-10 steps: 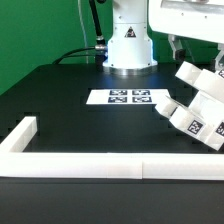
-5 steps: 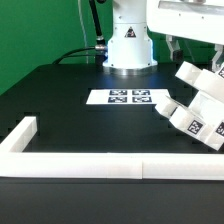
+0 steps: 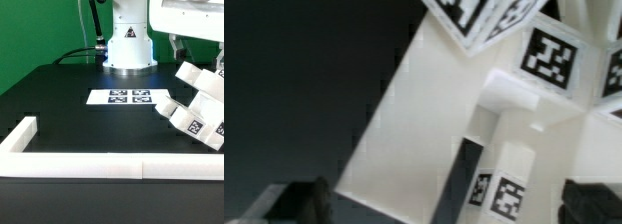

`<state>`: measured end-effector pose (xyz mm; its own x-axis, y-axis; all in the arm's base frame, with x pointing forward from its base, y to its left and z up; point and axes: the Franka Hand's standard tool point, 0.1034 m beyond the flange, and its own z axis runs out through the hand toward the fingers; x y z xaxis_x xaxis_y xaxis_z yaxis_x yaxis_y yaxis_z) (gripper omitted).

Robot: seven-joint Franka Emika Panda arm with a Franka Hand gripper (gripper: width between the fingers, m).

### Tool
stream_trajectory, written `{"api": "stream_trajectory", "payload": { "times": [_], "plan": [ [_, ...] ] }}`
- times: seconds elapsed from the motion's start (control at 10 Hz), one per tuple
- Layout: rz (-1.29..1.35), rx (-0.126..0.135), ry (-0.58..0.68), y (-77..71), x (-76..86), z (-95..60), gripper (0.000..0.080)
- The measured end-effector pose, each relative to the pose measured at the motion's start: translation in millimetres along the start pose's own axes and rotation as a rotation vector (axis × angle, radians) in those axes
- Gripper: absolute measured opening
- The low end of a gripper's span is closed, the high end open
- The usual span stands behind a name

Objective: Assemble chair

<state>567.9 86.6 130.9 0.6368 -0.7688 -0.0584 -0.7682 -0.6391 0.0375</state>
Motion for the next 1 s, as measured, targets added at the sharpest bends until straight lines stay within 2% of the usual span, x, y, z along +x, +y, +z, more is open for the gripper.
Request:
{"api": "stream_trajectory", "payload": {
  "times": [0.4, 0.7, 1.0],
  "plan": [
    [-0.011, 0.012, 0.008, -19.5, 2.8, -11.5, 0.0649],
    [-0.019, -0.005, 0.006, -16.1, 2.7, 0.3, 0.0649],
    [-0.016, -0.008, 0.007, -13.0, 7.7, 2.4, 0.0649]
  ]
}}
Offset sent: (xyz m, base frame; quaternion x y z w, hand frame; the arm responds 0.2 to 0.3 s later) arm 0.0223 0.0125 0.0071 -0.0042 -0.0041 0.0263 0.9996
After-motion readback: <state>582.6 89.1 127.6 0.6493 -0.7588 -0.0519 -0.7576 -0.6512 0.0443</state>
